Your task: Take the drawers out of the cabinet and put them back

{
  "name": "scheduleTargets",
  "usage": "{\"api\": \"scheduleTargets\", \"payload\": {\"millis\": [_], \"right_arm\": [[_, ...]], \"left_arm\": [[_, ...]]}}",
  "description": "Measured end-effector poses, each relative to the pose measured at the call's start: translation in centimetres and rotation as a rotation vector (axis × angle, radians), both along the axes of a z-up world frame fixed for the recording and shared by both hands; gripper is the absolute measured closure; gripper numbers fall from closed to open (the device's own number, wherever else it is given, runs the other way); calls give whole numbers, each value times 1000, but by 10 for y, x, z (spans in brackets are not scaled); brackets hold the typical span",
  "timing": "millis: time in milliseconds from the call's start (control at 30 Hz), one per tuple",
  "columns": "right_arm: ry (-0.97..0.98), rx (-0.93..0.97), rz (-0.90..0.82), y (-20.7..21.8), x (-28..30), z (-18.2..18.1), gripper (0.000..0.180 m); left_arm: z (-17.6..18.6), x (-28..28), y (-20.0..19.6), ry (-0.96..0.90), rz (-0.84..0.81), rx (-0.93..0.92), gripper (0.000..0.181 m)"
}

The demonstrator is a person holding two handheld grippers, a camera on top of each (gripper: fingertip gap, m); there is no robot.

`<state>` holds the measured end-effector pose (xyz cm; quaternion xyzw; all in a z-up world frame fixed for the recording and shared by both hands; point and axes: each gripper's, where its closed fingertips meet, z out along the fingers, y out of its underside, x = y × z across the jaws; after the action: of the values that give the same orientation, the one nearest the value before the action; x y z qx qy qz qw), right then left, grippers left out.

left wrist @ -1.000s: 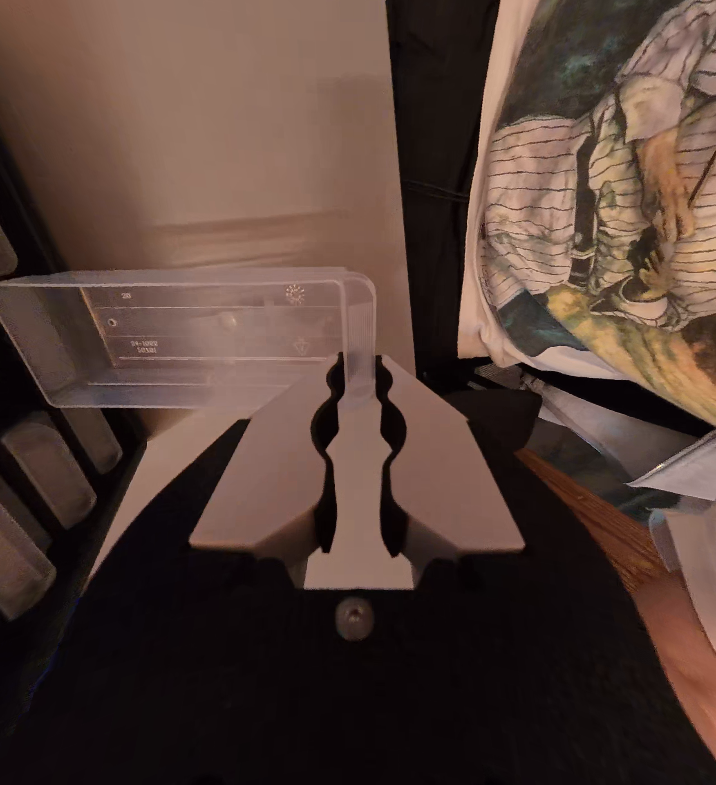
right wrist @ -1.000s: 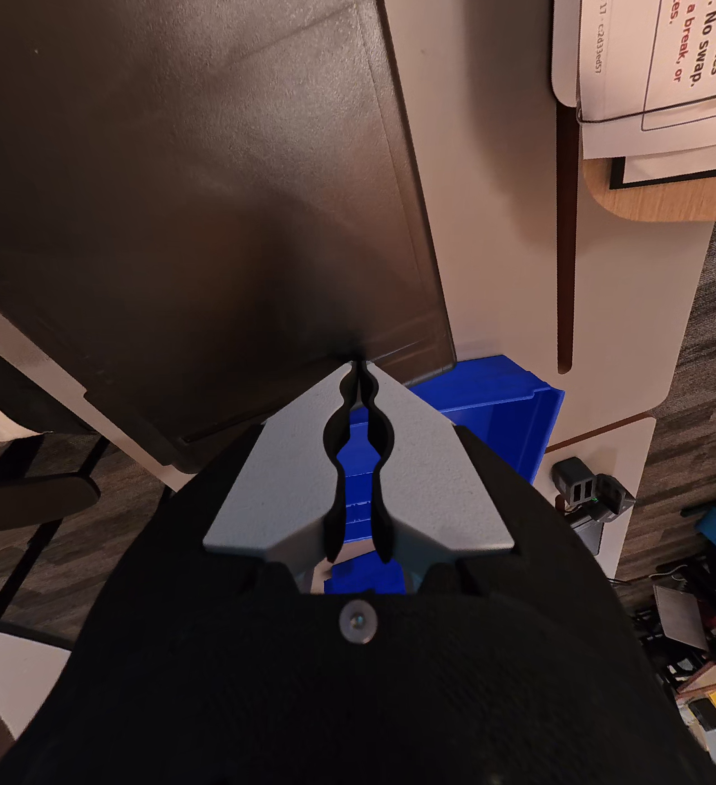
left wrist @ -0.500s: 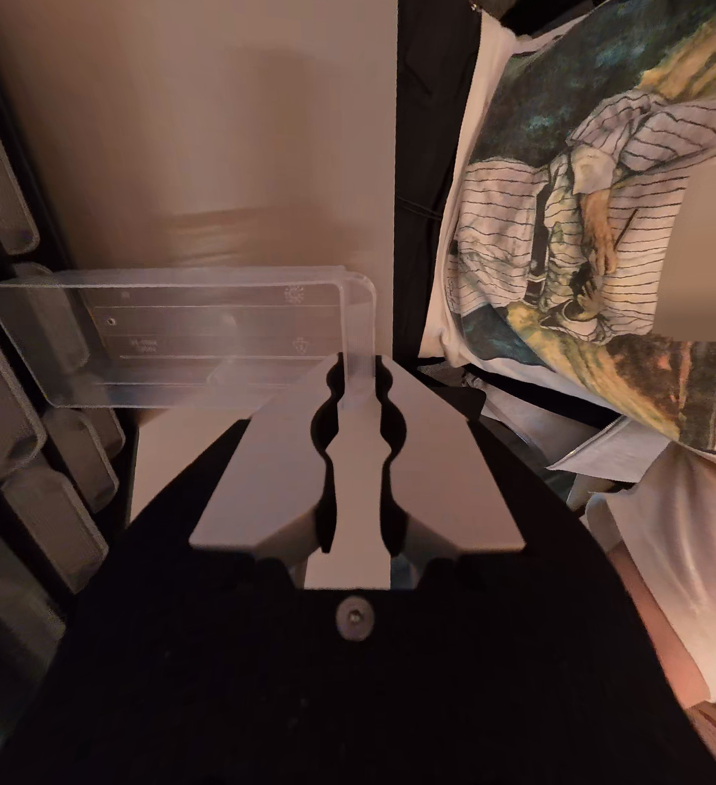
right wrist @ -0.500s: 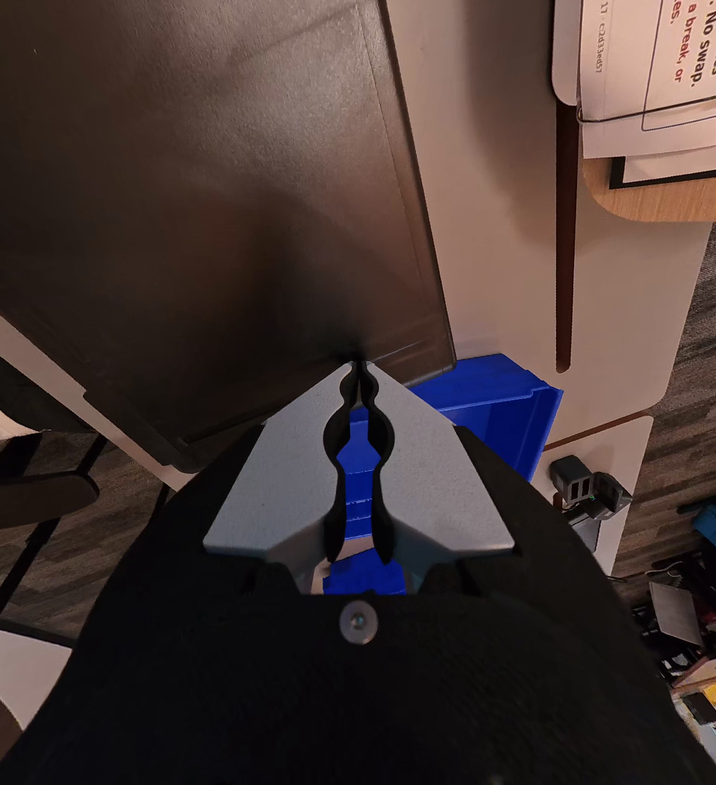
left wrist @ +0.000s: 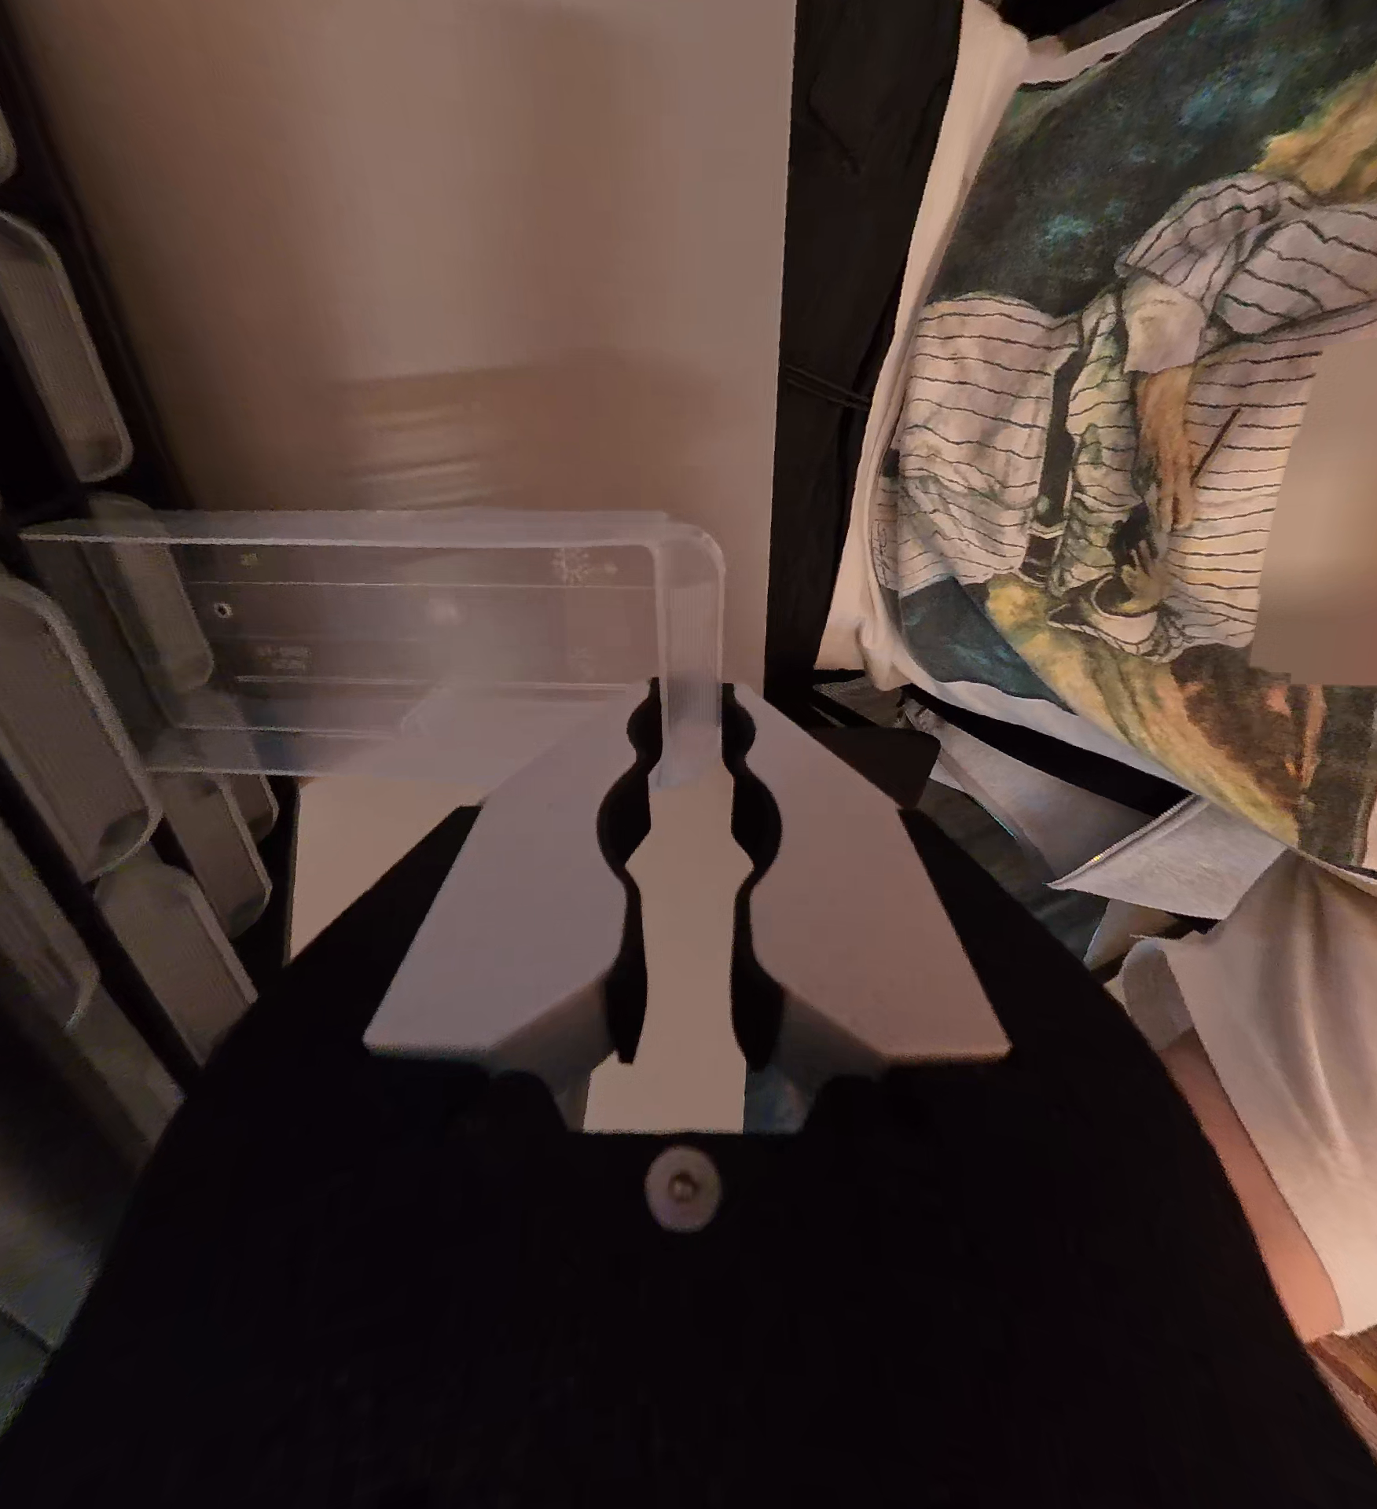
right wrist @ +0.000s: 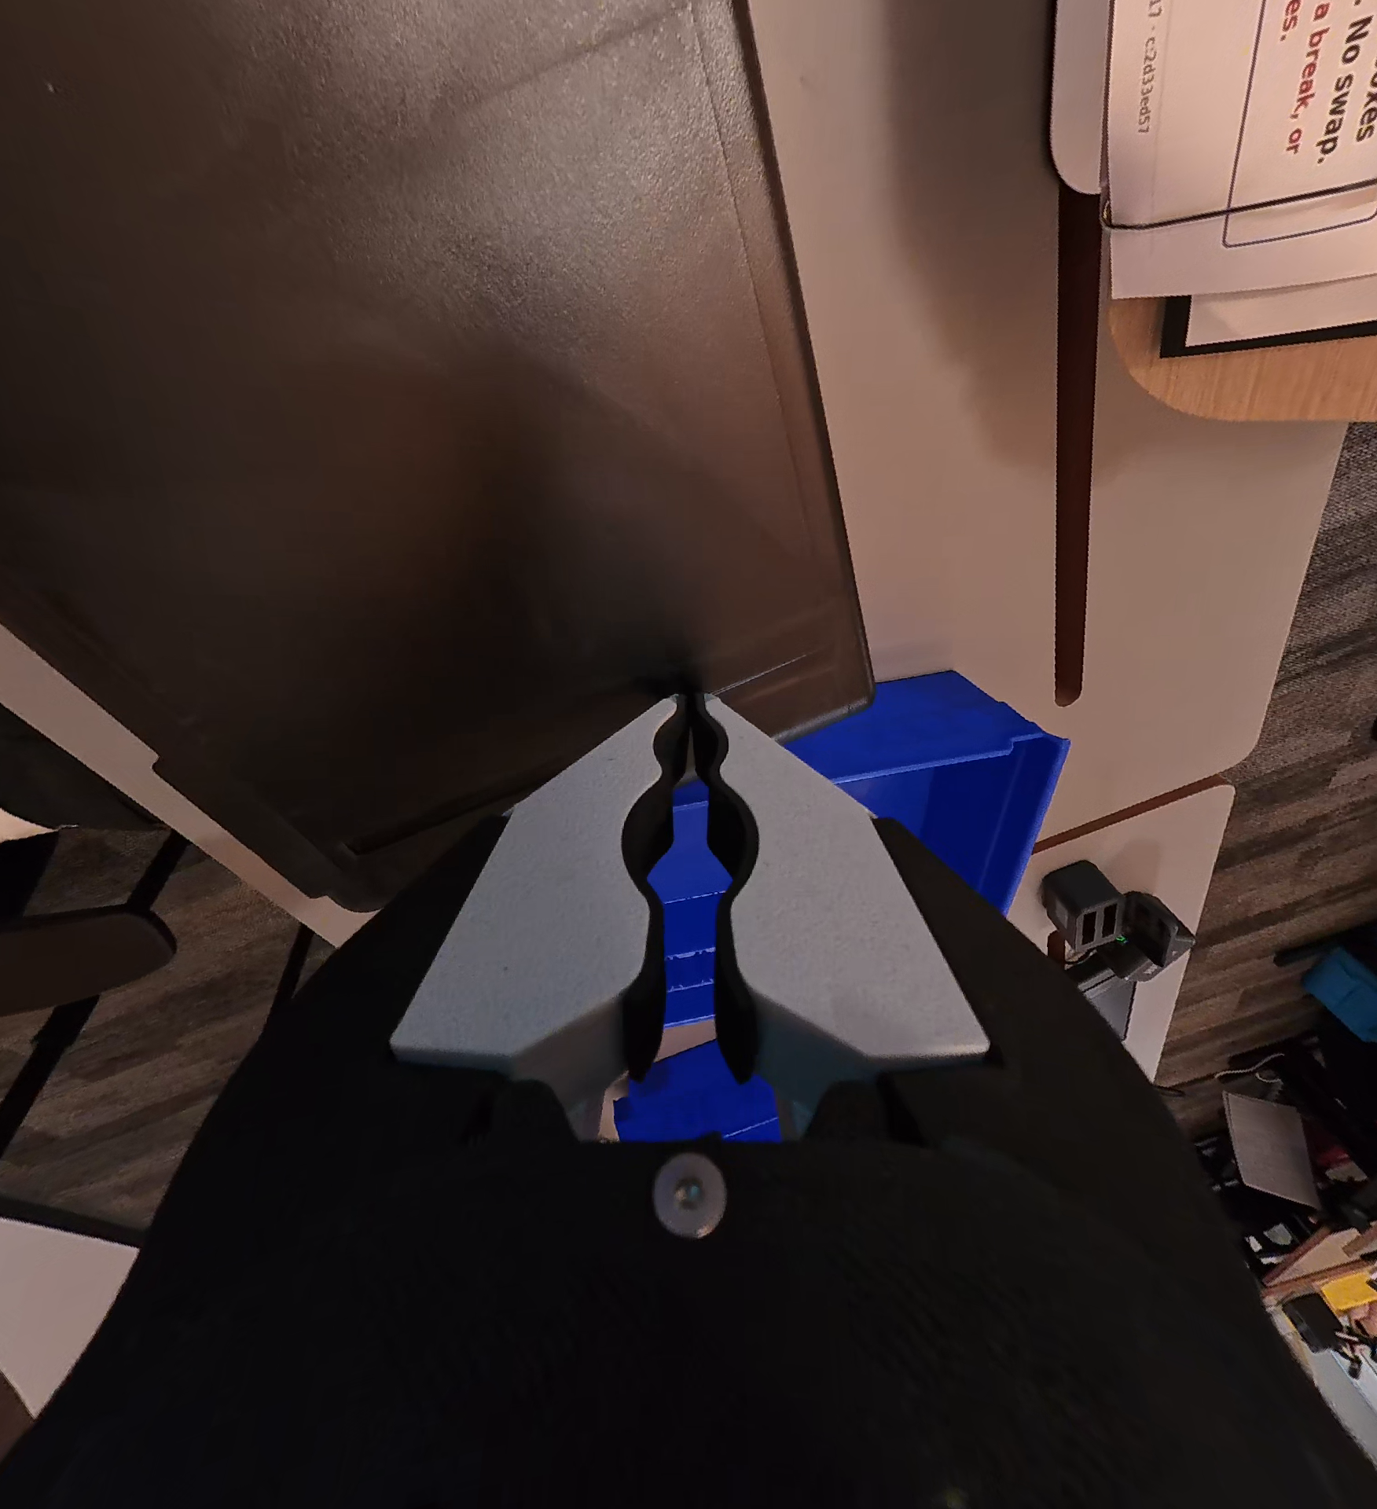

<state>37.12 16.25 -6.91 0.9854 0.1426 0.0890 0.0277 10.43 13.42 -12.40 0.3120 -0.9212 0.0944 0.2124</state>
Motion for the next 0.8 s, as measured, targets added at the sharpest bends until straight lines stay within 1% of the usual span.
{"api": "scheduleTargets", "payload": {"millis": [100,233,367,500,667,800], "right_arm": [[-7,-7,2,0,0,0,180],[-17,-16,6,0,0,0,180],[-19,-10,5,0,0,0,180],[-13,4,3,0,0,0,180],[-9,20,-1,0,0,0,180],[-23,21,2,0,0,0,180]], "left_arm": [[-2,3,2,-18,11,18,170],[-11,8,7,-70,19,88,169],[-17,9,4,-189,18,152,168],[-21,11,3,-419,37,266,166],[-23,16,1,-791,78,428,165],[-23,21,1,-1111,46,582,166]]}}
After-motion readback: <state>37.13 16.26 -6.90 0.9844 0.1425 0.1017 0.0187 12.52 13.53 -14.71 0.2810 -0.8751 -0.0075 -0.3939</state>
